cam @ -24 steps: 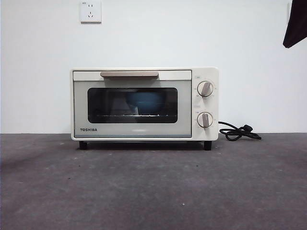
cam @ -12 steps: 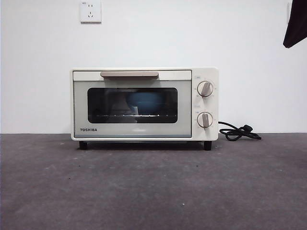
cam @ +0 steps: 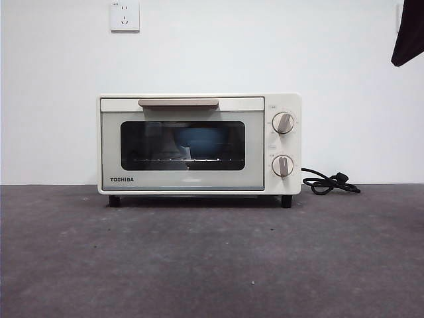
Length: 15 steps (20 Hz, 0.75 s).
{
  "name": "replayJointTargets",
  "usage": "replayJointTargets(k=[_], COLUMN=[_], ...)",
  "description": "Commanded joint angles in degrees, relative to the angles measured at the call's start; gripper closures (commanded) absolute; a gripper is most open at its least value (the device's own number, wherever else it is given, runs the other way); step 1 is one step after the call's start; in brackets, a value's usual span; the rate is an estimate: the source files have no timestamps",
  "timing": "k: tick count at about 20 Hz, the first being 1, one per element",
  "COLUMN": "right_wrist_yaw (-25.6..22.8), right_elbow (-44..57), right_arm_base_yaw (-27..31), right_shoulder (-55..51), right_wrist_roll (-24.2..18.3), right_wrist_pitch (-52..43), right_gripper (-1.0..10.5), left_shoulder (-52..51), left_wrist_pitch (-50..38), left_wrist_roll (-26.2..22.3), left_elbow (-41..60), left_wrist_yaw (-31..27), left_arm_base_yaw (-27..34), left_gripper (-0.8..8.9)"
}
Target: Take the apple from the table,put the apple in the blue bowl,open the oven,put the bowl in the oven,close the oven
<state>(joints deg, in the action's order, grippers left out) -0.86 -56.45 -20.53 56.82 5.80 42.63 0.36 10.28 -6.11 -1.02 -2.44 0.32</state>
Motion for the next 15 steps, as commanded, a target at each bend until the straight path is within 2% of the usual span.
replayJointTargets(k=[1,15], right_wrist_yaw=[0.0,0.0], right_elbow=[0.6,0.6], right_arm_base_yaw=[0.0,0.0], right_shoulder=[-0.1,-0.1], right_wrist_roll=[0.6,0.6], right_wrist_pitch=[-0.2,-0.2], right_gripper=[9.5,9.5], left_shoulder=[-0.2,0.0], left_wrist_pitch=[-0.4,-1.0], left_wrist_roll=[3.9,4.2], left_elbow=[0.6,0.6], left_wrist_yaw=[-0.2,-0.2], left_arm_base_yaw=[-0.1,-0.1], left_gripper=[8.17,8.17])
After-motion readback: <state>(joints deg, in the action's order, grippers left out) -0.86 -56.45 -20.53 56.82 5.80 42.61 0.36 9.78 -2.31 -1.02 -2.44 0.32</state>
